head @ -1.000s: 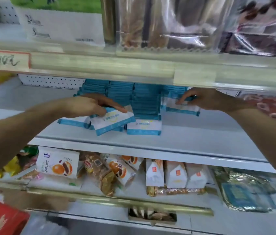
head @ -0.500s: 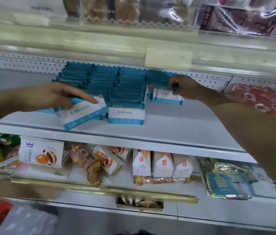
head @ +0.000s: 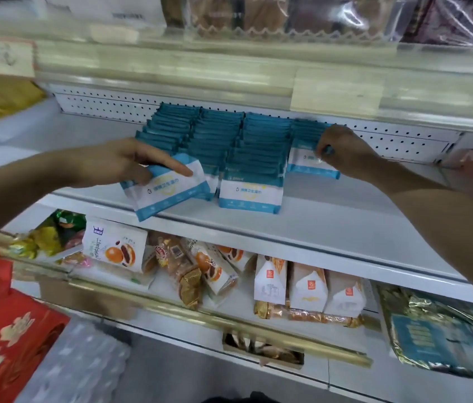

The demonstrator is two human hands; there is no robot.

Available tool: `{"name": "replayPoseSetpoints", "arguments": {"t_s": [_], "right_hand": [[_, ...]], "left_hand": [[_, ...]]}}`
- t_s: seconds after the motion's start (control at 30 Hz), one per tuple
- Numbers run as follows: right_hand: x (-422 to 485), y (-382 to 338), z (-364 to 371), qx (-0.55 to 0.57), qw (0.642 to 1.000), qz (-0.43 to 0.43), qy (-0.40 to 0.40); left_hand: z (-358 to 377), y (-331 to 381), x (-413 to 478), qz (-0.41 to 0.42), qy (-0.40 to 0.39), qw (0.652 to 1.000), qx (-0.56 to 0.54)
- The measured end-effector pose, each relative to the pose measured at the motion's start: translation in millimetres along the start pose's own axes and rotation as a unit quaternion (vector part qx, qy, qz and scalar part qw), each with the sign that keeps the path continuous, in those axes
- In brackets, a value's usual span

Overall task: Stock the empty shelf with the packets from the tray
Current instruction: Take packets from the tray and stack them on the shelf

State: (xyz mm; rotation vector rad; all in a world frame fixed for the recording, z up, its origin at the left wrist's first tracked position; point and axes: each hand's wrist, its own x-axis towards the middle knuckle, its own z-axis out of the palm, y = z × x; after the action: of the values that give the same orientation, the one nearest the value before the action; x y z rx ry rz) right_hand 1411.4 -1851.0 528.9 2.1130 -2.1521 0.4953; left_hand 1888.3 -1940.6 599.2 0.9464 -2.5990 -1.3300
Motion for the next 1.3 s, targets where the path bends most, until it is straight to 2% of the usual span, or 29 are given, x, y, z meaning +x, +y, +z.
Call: {"name": "replayPoseSetpoints", "arguments": {"t_s": [0.23, 0.4, 0.57, 0.77, 0.93, 1.1, 1.2, 1.3], "right_hand": [[-3.6, 2.9, 14.9, -0.05, 0.997, -0.014, 0.048], [-6.2, -10.0, 8.1, -0.081, 0.996, 0.001, 0.038], [-4.5, -23.9, 1.2, -0.082, 0.996, -0.003, 0.028], [1.4, -45.5, -13.4, -0.049, 0.994, -0.06, 0.071], [2.7, -70.9, -25.6, 0.069, 0.99, -0.123, 0.013], [-4.9, -106.9, -43.5, 0.183, 0.971, -0.148, -0.051], [-8.3, -121.6, -52.1, 0.204, 0.958, -0.184, -0.088], [-8.6, -125.2, -56.5, 0.178, 0.953, -0.214, -0.119]], "left_hand": [[3.3, 15.2, 1.8, 0.004, -0.004, 1.0, 0.005], [4.7, 22.1, -0.1, 0.013, -0.01, 1.0, -0.015], [3.8, 21.7, -1.4, 0.022, -0.008, 1.0, -0.01], [1.9, 24.4, 2.5, 0.026, -0.015, 1.0, -0.008], [8.0, 32.6, 19.1, 0.034, -0.021, 0.999, 0.024], [28.4, 45.1, 50.0, 0.078, 0.034, 0.99, 0.115], [37.7, 48.7, 70.2, 0.107, 0.032, 0.984, 0.136], [46.9, 57.1, 85.0, 0.13, 0.032, 0.983, 0.128]]}}
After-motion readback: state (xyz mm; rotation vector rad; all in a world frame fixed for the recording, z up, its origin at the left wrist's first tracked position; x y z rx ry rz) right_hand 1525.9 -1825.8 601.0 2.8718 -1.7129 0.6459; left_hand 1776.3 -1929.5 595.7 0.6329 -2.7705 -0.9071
